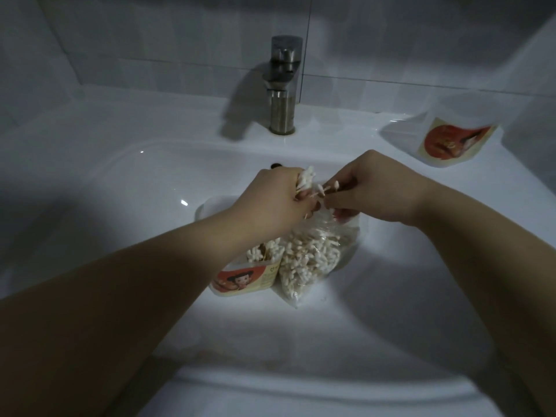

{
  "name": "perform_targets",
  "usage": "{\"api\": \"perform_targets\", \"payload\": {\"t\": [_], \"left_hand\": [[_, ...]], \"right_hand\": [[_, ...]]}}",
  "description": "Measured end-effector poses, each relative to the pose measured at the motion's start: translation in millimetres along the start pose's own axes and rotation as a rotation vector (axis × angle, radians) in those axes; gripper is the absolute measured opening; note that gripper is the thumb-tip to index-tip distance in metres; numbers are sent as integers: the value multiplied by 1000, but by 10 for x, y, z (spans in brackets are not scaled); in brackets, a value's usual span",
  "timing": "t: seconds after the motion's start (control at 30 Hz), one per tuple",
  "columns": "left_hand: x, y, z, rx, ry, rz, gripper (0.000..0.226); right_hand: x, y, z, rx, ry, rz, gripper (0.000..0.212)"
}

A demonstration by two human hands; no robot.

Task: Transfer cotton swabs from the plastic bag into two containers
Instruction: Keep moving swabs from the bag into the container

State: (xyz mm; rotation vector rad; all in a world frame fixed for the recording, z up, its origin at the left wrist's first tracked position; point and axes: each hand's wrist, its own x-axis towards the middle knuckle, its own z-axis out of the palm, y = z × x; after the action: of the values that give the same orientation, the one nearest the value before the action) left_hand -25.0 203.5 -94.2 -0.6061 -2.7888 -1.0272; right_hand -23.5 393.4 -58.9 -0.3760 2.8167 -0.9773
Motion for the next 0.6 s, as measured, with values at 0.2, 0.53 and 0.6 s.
{"api": "perform_targets", "payload": {"t": [0.2,0.53,0.6], "left_hand": [[23,-51,23,-242,23,-121,28],[80,-31,76,-467,144,-213,30],[103,-51,88,-539,196,-225,22]], "right_hand": [[3,63,-50,90,52,60,8],[8,16,-79,316,217,3,5],[-1,9,-89,311,236,-15,5]]}}
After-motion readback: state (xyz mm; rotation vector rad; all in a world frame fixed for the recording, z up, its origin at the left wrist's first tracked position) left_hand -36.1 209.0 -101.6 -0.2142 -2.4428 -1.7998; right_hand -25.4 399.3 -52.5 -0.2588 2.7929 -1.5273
